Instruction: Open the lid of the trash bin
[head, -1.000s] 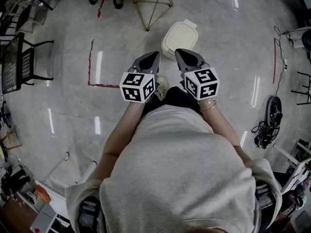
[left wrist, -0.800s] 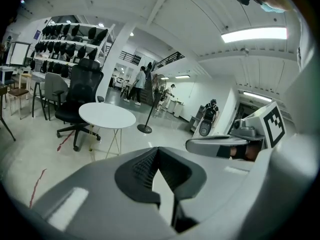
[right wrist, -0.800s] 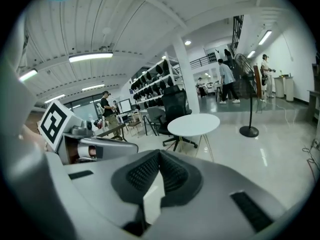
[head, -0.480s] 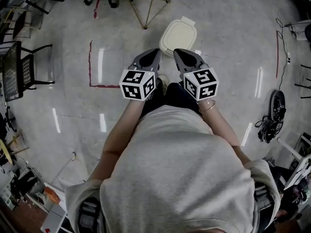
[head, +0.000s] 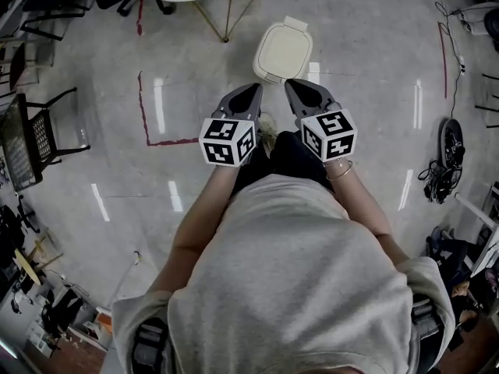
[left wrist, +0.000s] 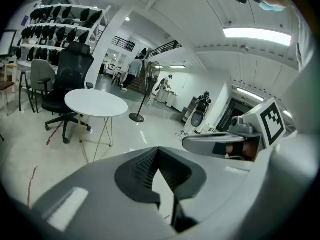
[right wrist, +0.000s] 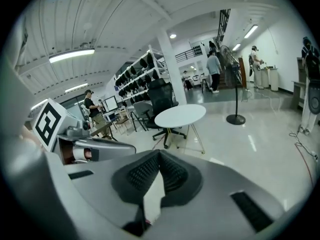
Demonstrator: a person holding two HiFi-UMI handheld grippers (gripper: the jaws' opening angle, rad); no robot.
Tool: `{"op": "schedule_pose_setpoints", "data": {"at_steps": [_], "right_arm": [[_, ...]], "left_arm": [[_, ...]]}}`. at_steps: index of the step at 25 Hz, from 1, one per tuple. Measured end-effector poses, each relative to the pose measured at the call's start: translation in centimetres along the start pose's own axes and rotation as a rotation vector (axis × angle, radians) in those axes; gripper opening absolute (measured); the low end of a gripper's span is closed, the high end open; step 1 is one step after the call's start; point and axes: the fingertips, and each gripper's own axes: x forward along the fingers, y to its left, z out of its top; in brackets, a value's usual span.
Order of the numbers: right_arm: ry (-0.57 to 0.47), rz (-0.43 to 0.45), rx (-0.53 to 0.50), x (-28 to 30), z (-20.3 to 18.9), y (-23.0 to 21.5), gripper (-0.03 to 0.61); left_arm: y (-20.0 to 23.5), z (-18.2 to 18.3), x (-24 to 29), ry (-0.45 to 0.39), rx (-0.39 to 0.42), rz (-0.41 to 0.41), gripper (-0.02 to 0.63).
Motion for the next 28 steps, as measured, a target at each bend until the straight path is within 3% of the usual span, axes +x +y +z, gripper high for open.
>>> {"op": "schedule_pose_setpoints", "data": {"at_steps": [12,28], "right_arm": [[0.089,-0.051,0.027,3.1,-3.0,-0.8,0.008],[0.125,-0.154,0.167,8.6,-8.7,-4.0,0.008]], "left_arm": [[3.3,-3.3,1.7,0.118,0.041,-0.069,0.009],[7.2,-9.6,6.8,0.280,0.000,-0.193,0.009]]}}
